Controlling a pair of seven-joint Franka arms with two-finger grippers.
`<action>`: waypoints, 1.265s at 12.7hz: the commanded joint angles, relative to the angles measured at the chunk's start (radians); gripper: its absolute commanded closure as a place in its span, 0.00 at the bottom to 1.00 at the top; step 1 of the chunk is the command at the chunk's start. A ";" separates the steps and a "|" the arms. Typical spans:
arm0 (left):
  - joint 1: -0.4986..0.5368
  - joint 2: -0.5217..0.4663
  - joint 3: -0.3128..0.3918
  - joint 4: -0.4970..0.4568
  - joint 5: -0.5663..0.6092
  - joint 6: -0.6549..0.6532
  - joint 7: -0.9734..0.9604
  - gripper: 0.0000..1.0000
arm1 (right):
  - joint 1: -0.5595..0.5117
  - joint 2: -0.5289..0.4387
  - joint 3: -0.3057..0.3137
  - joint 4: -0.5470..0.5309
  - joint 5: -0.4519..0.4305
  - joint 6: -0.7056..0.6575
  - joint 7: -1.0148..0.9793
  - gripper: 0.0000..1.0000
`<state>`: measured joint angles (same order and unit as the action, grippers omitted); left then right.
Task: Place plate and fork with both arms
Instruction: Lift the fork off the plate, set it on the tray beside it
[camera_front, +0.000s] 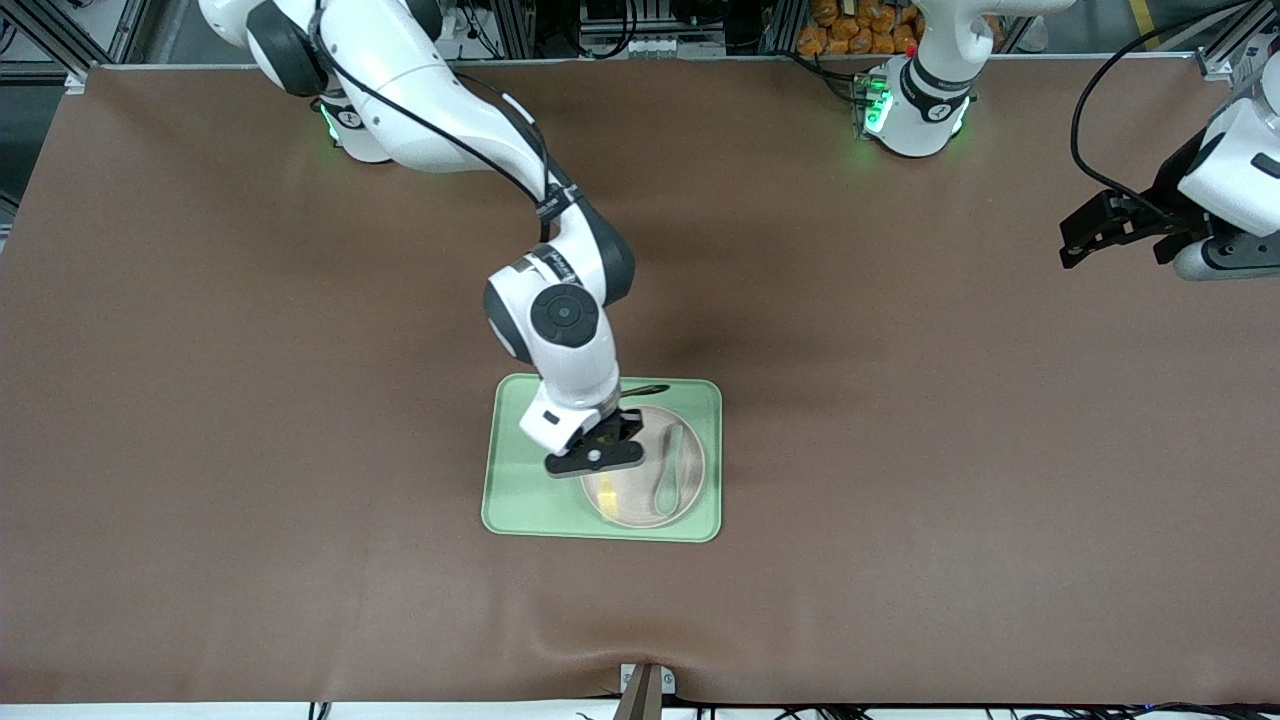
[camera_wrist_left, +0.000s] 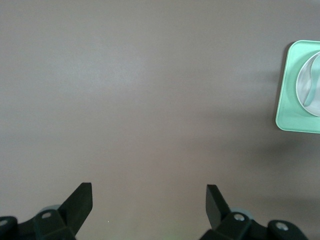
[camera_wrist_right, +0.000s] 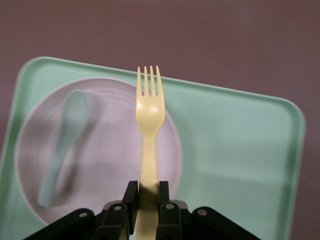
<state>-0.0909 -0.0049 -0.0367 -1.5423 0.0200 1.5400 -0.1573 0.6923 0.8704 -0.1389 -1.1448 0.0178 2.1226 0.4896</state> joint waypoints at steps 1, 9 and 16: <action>-0.001 -0.004 -0.015 -0.002 0.001 -0.006 -0.007 0.00 | -0.040 -0.074 -0.005 -0.100 0.010 -0.052 0.039 1.00; -0.003 -0.009 -0.019 -0.012 0.001 -0.008 -0.010 0.00 | -0.070 -0.137 -0.001 -0.455 0.065 0.325 0.041 1.00; -0.003 -0.007 -0.019 -0.012 0.001 -0.008 -0.010 0.00 | -0.083 -0.139 -0.001 -0.470 0.067 0.321 0.040 0.00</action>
<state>-0.0916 -0.0049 -0.0521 -1.5493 0.0200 1.5391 -0.1580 0.6166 0.7831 -0.1486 -1.5672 0.0753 2.4523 0.5211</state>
